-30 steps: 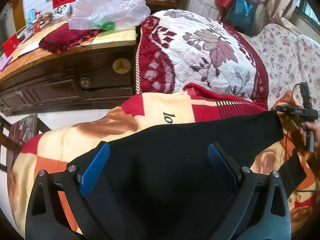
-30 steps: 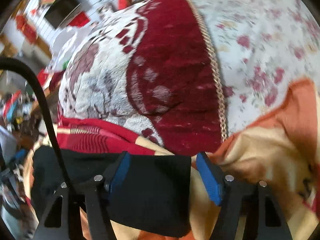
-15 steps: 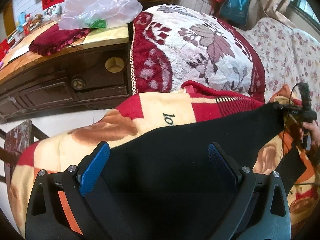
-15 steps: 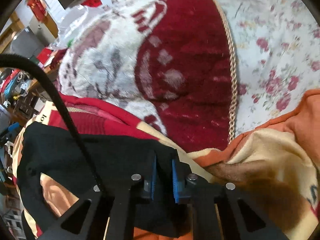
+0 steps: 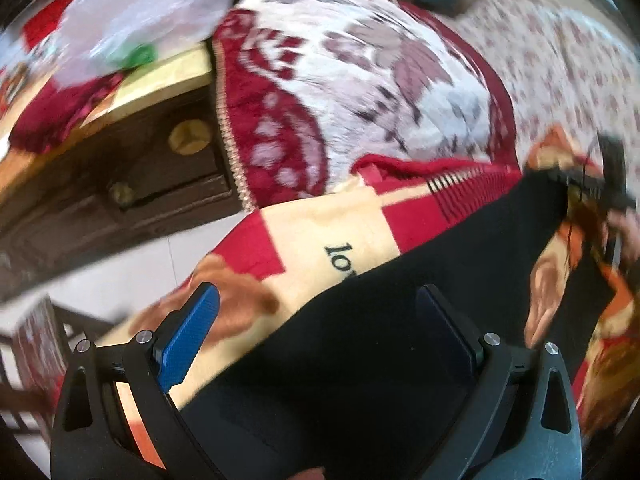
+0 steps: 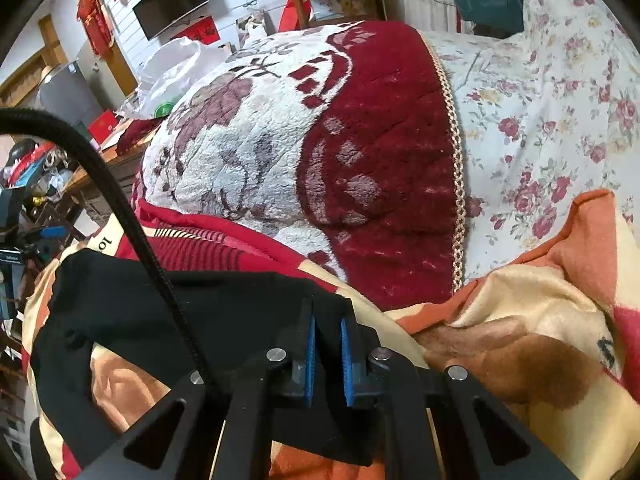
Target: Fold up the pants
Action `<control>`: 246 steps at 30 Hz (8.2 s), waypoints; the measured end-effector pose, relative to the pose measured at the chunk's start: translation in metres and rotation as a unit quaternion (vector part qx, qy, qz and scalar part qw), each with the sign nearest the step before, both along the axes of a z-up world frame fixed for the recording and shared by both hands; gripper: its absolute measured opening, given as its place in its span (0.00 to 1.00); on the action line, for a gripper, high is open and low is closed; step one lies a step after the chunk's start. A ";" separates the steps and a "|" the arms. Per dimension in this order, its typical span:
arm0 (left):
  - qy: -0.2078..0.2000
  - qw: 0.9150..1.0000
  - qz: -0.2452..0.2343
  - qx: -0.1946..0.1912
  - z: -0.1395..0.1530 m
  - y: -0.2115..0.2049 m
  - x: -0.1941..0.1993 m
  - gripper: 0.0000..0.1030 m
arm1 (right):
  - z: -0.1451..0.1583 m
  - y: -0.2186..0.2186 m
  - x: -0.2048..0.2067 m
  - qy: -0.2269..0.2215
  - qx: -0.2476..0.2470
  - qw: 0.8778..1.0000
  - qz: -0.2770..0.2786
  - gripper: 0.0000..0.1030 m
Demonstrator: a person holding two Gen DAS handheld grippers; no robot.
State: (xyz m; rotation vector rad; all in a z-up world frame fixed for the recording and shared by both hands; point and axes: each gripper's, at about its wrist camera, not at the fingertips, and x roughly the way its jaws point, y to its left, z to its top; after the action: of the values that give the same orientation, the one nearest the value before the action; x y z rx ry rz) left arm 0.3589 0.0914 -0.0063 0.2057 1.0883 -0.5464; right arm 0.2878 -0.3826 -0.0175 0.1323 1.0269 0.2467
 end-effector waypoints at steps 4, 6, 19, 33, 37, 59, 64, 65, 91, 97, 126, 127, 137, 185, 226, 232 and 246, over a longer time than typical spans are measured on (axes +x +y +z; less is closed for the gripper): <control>0.025 0.999 -0.032 0.005 -0.008 -0.013 0.013 0.97 | 0.001 -0.004 -0.003 0.001 0.007 1.000 0.000 0.10; 0.029 0.999 -0.040 0.000 -0.009 -0.019 0.018 0.97 | 0.000 -0.005 -0.003 0.002 0.010 1.000 -0.001 0.09; 0.079 0.981 -0.152 0.089 -0.048 -0.057 0.017 0.97 | -0.008 -0.007 -0.001 0.010 0.011 1.000 0.006 0.09; -0.002 0.982 -0.146 0.118 -0.033 -0.049 -0.015 0.41 | -0.002 -0.006 -0.003 -0.001 0.013 1.000 -0.005 0.09; -0.032 0.983 -0.126 0.130 -0.024 -0.048 -0.022 0.12 | 0.003 -0.004 -0.008 -0.013 0.003 1.000 -0.009 0.09; -0.026 0.998 0.038 0.044 0.014 0.016 -0.081 0.04 | 0.056 0.006 -0.076 -0.055 0.019 0.998 -0.015 0.07; 0.012 0.990 0.143 -0.003 0.008 0.080 -0.069 0.15 | 0.054 0.003 -0.077 -0.056 0.026 0.998 -0.018 0.07; 0.019 0.987 0.158 -0.008 0.004 0.088 -0.068 0.29 | 0.052 0.002 -0.077 -0.055 0.027 0.998 -0.018 0.07; 0.047 0.970 0.217 -0.096 -0.046 0.113 -0.059 0.27 | 0.032 -0.010 -0.058 -0.031 0.042 0.998 -0.042 0.07; 0.000 0.974 0.199 -0.110 -0.008 0.107 -0.077 0.12 | 0.049 -0.008 -0.068 -0.054 0.040 0.997 -0.046 0.07; 0.014 0.970 0.186 -0.155 -0.024 0.136 -0.285 0.11 | 0.044 0.017 -0.234 0.010 -0.121 0.992 0.017 0.07; 0.014 0.969 0.190 -0.157 -0.023 0.138 -0.288 0.11 | 0.044 0.016 -0.234 0.016 -0.117 0.993 0.015 0.08; -0.004 0.963 0.215 -0.161 0.004 0.158 -0.316 0.20 | 0.079 -0.022 -0.263 0.004 -0.032 0.996 -0.078 0.33; 0.055 0.907 0.339 -0.242 -0.053 0.133 -0.286 0.66 | 0.015 0.518 -0.073 0.033 -0.006 0.849 0.527 0.47; -0.029 0.902 0.346 -0.257 -0.022 0.151 -0.277 0.19 | 0.045 0.505 -0.082 -0.010 0.104 0.883 0.457 0.12; 0.005 0.894 0.371 -0.250 -0.039 0.177 -0.279 0.20 | 0.040 0.540 -0.088 -0.014 0.105 0.892 0.439 0.13; -0.053 0.894 0.414 -0.163 -0.001 0.178 -0.319 0.41 | 0.070 0.407 -0.118 -0.037 0.159 0.941 0.298 0.40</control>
State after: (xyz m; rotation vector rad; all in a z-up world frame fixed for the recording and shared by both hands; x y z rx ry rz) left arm 0.0395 0.2695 -0.0078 -0.5087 0.8575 0.0633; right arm 0.1696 0.0244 0.0524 0.0989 0.9257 0.9652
